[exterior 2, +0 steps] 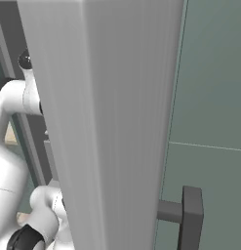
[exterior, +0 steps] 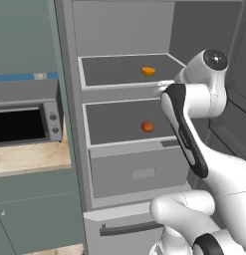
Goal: Pick the orange and mango from the fridge and place them inside the tupperware on the counter.
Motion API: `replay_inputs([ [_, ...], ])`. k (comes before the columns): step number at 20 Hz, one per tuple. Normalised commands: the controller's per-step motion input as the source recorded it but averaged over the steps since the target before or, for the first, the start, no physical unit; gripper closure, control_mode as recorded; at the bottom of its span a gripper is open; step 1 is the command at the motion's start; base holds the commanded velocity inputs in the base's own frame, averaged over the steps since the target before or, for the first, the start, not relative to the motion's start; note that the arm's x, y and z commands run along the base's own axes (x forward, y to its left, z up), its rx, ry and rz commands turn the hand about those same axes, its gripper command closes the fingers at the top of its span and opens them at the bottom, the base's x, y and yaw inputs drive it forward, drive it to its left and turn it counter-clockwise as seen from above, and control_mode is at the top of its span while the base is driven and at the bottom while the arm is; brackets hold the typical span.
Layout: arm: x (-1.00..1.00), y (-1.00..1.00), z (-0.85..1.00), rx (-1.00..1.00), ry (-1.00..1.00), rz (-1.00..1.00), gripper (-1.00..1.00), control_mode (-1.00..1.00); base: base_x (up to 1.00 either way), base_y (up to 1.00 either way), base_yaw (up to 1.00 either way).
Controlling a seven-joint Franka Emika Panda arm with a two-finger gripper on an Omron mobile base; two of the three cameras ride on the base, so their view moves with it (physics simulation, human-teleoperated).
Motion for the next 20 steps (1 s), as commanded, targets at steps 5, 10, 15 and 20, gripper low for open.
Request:
replay_inputs([
  [5,0.04,-0.05,0.3,0.03,-0.01,-0.12,-1.0,-1.0,0.0,0.0,0.0],
  [10,0.24,-0.1,0.04,0.06,0.0,-0.03,-1.0,-1.0,0.0,0.0,0.0],
  [15,0.35,-0.11,0.0,0.05,0.0,0.0,-1.0,-1.0,0.0,0.0,0.0],
  [20,0.43,-0.01,0.0,0.01,0.0,0.0,-1.0,-1.0,0.0,0.0,0.0],
])
